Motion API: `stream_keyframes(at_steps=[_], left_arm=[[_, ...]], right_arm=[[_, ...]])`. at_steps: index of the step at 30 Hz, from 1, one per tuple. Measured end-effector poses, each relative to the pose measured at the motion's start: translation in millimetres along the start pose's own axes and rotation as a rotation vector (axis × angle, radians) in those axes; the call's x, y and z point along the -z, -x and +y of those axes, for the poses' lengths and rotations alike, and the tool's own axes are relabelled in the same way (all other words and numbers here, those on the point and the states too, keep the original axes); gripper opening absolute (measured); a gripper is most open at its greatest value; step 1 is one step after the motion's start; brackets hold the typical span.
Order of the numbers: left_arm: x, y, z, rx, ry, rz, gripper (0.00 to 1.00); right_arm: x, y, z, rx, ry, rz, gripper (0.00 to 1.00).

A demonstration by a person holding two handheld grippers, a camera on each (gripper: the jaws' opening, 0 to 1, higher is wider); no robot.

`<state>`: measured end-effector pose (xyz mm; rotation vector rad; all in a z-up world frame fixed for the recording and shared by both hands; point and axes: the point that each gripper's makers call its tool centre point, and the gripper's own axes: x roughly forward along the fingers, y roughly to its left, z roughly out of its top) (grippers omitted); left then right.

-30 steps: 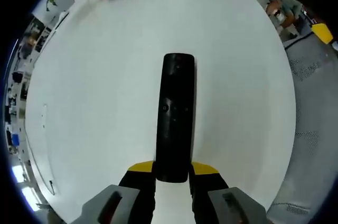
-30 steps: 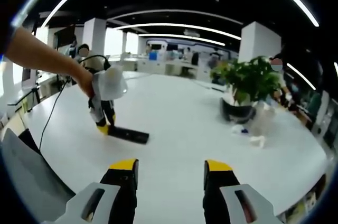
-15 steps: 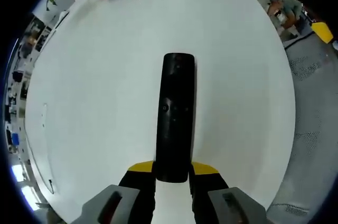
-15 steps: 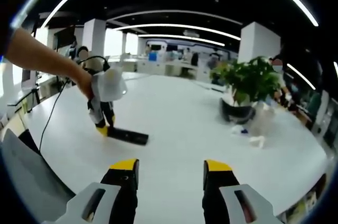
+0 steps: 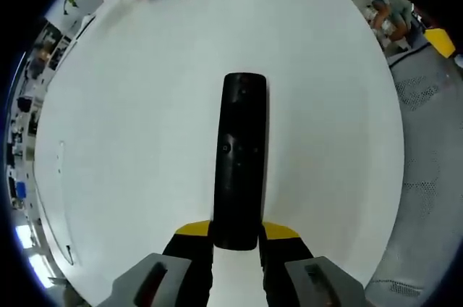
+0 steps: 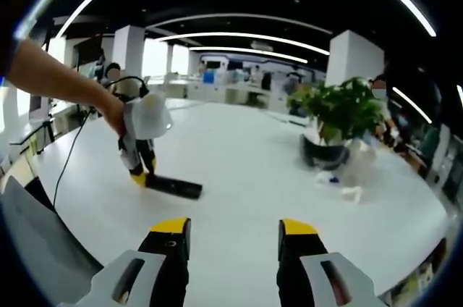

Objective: Press the specified remote control buttons in sequence, fully releasing each button before pressing the next.

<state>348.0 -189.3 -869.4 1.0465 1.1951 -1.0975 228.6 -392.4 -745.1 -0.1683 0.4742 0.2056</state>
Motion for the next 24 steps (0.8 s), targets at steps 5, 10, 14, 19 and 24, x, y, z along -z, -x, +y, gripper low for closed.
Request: stream_keyframes(at_steps=[5, 10, 14, 19, 24], left_arm=[[0.3, 0, -1.6, 0.003, 0.002, -0.002, 0.24], [0.5, 0, -4.1, 0.001, 0.0, 0.004, 0.24], [1.2, 1, -7.6, 0.002, -0.006, 0.003, 0.24], [2.0, 1, -9.6, 0.002, -0.01, 0.004, 0.24], [2.4, 1, -12.4, 0.001, -0.018, 0.012, 0.24]], right_arm=[[-0.3, 0, 0, 0.0, 0.0, -0.001, 0.46], [-0.1, 0, 0, 0.0, 0.001, 0.0, 0.46], [0.0, 0, -1, 0.002, -0.002, 0.0, 0.46], [0.4, 0, -1, 0.002, 0.0, 0.001, 0.46], [1.4, 0, 1, -0.003, 0.002, 0.007, 0.45]])
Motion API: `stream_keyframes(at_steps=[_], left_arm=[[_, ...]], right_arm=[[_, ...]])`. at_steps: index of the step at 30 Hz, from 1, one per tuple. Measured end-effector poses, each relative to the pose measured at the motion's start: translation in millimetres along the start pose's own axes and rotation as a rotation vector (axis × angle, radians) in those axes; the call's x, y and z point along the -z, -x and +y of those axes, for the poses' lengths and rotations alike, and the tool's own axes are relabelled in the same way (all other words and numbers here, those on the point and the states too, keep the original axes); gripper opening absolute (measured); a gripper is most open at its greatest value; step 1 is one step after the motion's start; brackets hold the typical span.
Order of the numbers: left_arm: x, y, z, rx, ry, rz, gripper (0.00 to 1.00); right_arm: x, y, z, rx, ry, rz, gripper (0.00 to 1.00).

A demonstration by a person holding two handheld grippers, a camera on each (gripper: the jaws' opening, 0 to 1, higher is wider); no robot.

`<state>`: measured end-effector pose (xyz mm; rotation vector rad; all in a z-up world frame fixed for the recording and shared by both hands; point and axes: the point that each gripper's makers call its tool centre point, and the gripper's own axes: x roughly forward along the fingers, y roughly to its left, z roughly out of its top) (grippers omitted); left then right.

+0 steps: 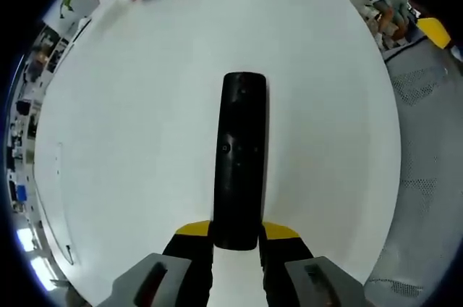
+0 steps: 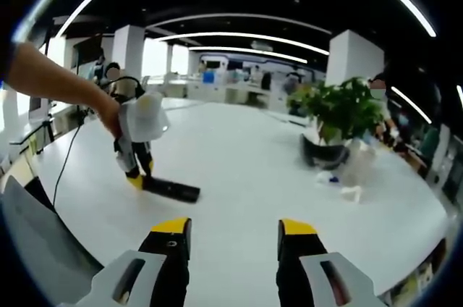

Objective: Press the specified remote control buttons in sequence, fully releasing each button before pressing the next.

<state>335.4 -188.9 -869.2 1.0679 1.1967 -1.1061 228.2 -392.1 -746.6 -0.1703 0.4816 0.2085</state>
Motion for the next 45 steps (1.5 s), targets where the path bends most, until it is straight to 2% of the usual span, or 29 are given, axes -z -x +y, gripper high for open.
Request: stream_keyframes(at_steps=[26, 45], left_arm=[[2.7, 0, -14.0, 0.002, -0.03, 0.012, 0.23], [4.0, 1, -20.4, 0.001, -0.057, 0.052, 0.23]], right_arm=[[0.6, 0, 2, -0.008, 0.007, 0.004, 0.44], [0.4, 0, 1, -0.007, 0.002, 0.003, 0.43]])
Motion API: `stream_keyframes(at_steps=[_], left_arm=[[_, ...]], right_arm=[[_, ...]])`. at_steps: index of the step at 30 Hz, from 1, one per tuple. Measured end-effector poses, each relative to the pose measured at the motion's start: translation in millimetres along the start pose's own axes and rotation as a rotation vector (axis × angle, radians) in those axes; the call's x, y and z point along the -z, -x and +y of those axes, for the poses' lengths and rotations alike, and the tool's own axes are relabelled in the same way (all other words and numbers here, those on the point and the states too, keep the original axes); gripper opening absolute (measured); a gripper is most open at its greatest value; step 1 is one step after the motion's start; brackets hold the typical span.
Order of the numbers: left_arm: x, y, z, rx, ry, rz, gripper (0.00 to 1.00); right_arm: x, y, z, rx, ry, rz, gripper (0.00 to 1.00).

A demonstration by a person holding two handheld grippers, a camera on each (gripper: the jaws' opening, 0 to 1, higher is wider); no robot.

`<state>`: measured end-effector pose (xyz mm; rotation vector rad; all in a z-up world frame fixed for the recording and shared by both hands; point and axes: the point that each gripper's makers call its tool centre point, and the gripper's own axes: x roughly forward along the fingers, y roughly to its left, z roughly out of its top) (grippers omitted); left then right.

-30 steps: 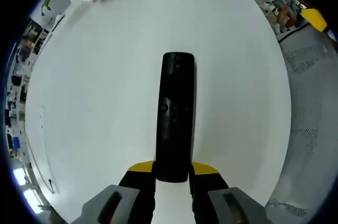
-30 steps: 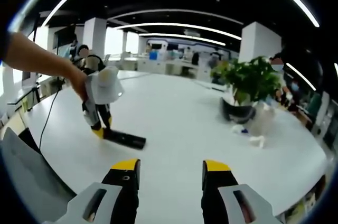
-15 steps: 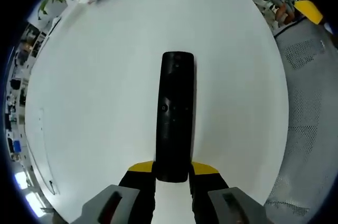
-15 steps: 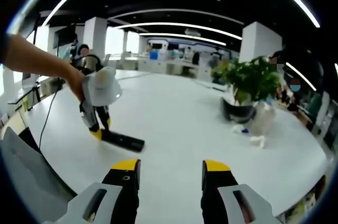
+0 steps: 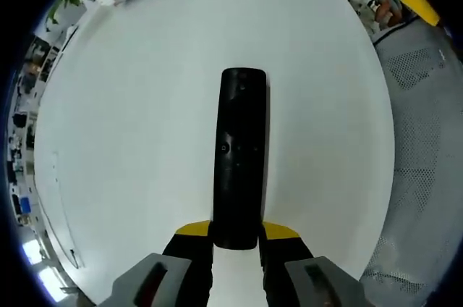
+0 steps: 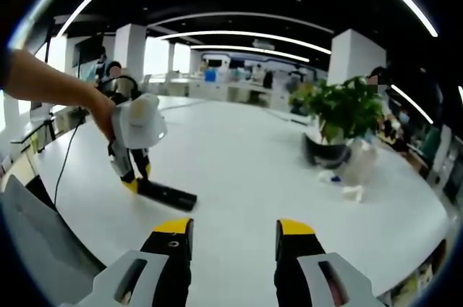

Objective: Press the specified remote control buttons in sequence, fully releasing each button before pressing the next.

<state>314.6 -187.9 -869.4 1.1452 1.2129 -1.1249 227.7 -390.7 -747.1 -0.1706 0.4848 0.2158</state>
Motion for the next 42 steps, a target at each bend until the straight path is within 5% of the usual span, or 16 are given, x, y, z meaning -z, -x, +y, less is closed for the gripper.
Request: stream_keyframes(at_steps=[42], left_arm=[[4.6, 0, -23.5, 0.003, 0.003, 0.004, 0.24]], right_arm=[[-1.0, 0, 2, -0.012, 0.008, -0.005, 0.41]])
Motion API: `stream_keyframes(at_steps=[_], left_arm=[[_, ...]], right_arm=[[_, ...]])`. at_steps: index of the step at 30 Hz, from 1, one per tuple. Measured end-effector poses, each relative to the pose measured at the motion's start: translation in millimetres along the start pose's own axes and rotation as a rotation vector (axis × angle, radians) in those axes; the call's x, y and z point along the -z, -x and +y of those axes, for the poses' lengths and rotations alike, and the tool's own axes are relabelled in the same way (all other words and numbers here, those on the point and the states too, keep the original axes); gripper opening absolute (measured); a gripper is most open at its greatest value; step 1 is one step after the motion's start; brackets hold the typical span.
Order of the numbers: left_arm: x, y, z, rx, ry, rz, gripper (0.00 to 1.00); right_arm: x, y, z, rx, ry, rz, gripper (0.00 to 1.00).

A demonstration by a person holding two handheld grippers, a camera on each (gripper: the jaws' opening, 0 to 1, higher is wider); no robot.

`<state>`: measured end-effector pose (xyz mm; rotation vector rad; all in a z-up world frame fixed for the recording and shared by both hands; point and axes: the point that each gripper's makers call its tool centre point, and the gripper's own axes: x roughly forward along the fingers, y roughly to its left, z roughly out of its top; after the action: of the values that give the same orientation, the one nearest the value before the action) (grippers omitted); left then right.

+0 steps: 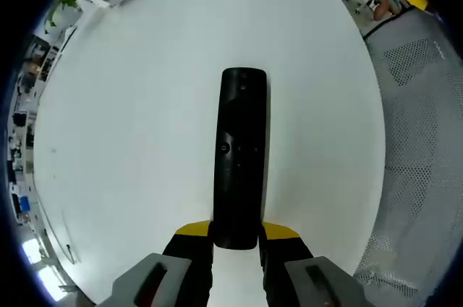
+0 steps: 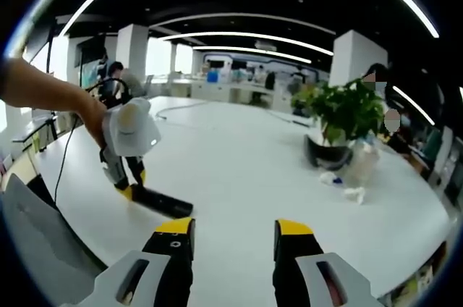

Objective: Press the specified remote control buttons in sequence, fully releasing each button before pressing the next.

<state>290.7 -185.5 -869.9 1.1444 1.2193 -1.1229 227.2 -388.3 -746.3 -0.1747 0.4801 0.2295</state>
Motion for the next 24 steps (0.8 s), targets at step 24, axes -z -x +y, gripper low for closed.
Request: stream_keyframes(at_steps=[24], left_arm=[[2.9, 0, -11.2, 0.002, 0.03, -0.038, 0.24]], right_arm=[[0.3, 0, 6, -0.027, 0.013, 0.002, 0.4]])
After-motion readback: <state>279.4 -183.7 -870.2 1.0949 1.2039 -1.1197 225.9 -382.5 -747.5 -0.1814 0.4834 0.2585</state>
